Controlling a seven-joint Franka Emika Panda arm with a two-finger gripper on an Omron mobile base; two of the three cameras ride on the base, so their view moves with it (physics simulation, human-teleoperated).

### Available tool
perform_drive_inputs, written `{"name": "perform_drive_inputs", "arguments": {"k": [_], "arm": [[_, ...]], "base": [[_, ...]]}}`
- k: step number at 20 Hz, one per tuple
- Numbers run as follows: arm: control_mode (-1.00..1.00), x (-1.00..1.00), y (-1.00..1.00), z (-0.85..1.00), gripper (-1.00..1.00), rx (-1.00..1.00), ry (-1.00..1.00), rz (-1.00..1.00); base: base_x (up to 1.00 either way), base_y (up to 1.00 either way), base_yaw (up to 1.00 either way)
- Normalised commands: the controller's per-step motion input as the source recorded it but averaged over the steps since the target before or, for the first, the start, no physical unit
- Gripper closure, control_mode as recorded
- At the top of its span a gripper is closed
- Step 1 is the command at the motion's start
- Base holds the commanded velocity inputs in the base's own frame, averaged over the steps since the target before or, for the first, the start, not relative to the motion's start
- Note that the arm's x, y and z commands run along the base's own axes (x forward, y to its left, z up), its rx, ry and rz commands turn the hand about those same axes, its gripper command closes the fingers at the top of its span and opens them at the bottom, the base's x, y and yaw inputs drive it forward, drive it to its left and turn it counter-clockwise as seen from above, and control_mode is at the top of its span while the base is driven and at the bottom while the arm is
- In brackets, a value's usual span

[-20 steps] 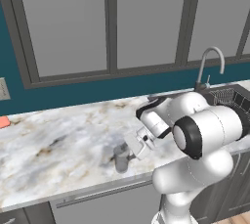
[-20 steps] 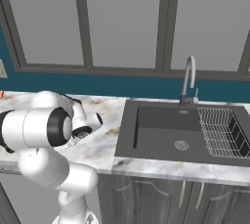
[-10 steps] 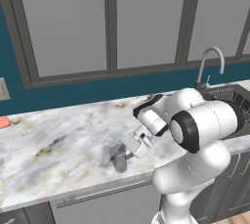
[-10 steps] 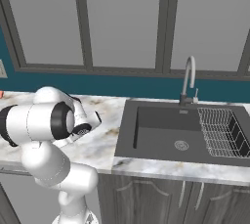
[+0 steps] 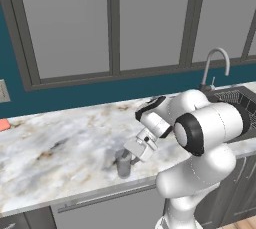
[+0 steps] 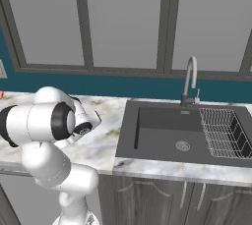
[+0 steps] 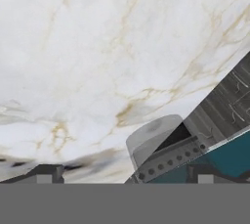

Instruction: Move the glass cup from next to the sink to the open cabinet. Then, move the bowl with the onion to the fridge to clear the area for faucet cleaning.

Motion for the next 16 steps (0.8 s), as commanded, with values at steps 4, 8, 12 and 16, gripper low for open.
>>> {"name": "perform_drive_inputs", "arguments": {"k": [4,8,12,16], "arm": [[-1.00,-0.15,0.00,0.00,-1.00,0.00,0.00,0.00],[-1.00,-0.42,0.00,0.00,-1.00,0.00,0.00,0.00],[-1.00,-0.21,0.00,0.00,-1.00,0.00,0.00,0.00],[-1.00,0.00,0.00,0.00,-1.00,0.00,0.00,0.00]], "base": [[0.00,0.00,0.00],[0.00,0.00,0.00],[0.00,0.00,0.00],[0.00,0.00,0.00]]}}
